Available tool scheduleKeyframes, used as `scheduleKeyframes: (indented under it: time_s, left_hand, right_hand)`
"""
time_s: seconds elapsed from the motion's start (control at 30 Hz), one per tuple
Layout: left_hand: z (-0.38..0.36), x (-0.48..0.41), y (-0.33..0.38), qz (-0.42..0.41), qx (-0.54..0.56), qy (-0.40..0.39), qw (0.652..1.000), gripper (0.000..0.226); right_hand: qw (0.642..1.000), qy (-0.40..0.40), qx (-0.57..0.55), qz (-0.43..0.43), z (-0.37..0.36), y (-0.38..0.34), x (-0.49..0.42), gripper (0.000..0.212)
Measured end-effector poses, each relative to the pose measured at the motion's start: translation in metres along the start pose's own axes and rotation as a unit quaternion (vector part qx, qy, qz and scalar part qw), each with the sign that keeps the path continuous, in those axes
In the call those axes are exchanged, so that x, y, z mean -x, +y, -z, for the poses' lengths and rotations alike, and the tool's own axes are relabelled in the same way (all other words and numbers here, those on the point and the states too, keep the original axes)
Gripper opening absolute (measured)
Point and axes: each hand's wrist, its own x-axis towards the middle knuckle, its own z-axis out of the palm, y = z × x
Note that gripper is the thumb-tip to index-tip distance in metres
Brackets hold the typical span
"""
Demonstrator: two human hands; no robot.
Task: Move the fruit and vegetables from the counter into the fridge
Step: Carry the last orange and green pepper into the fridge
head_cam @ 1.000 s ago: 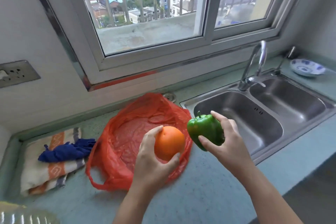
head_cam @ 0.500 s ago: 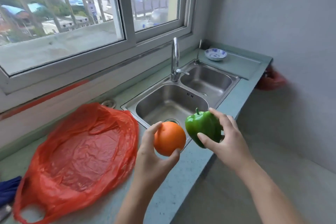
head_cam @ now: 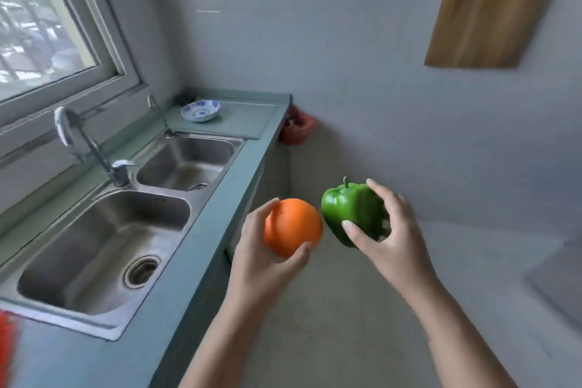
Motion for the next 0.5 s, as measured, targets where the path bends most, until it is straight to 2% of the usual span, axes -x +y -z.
scheduleKeyframes:
  time_s: [0.3, 0.5]
  left_hand:
    - [-0.186, -0.039, 0.064, -0.062, 0.040, -0.160, 0.984, 0.066]
    - [-0.286, -0.033, 0.095, -0.098, 0.064, -0.292, 0.949, 0.061]
  right_hand:
    - [0.975, 0.186, 0.058, -0.104, 0.174, 0.093, 0.001, 0.065]
    - [0.940, 0.287, 0.078, -0.166, 0.246, 0.129, 0.031, 0.064]
